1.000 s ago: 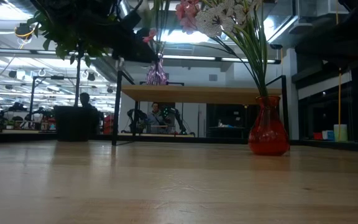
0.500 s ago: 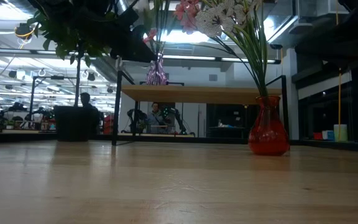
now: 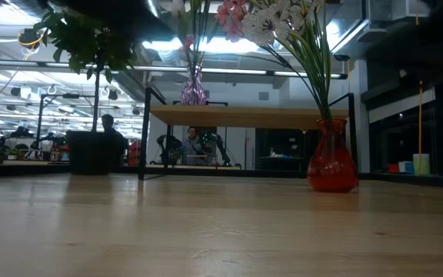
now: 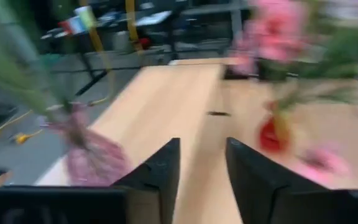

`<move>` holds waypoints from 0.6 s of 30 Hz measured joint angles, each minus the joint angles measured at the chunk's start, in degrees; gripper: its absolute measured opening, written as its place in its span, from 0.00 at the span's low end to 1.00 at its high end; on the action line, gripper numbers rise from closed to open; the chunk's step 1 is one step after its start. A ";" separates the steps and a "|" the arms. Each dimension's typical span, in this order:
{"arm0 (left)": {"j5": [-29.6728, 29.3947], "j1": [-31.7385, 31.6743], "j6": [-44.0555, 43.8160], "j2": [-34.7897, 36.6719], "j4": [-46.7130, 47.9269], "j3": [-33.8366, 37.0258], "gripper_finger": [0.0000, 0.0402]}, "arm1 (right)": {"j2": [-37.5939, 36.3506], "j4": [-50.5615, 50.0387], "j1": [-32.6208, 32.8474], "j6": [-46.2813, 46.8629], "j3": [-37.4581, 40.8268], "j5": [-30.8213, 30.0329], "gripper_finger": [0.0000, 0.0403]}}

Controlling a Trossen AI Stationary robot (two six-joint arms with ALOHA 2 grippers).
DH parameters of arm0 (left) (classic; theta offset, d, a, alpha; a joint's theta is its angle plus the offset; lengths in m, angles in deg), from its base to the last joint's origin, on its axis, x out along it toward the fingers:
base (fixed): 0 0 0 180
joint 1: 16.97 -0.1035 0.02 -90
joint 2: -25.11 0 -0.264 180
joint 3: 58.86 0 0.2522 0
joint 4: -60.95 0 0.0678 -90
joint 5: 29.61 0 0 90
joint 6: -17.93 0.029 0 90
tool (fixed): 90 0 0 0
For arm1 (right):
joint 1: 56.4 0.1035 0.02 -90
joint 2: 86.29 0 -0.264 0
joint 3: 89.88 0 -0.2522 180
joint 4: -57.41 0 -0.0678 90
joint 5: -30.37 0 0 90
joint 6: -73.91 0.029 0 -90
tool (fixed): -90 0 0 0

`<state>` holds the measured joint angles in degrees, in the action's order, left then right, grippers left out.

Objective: Pick and place flowers into a vace then onto a shelf
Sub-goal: Put the red vase on the shelf

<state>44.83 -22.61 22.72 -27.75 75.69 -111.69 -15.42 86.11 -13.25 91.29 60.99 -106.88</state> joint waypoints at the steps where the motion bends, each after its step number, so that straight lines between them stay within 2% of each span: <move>1: -0.38 2.13 0.30 1.29 0.73 0.69 0.27 | 0.00 -0.19 0.32 -0.83 -0.48 0.50 0.00; 8: -1.89 14.63 -4.59 10.02 -0.84 8.79 0.02 | 0.00 -1.86 4.01 -5.19 -3.15 0.86 0.00; 15: -2.57 22.10 -5.64 14.95 -7.73 17.24 0.01 | 0.00 -2.40 6.08 -2.67 -3.31 0.80 0.00; 18: -5.17 23.88 -5.06 16.72 -9.42 20.45 0.01 | -0.01 -3.49 6.08 -0.90 -3.31 0.03 0.00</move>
<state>39.66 1.27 17.66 -11.02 66.28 -91.24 -15.43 82.62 -7.16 90.39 57.68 -106.85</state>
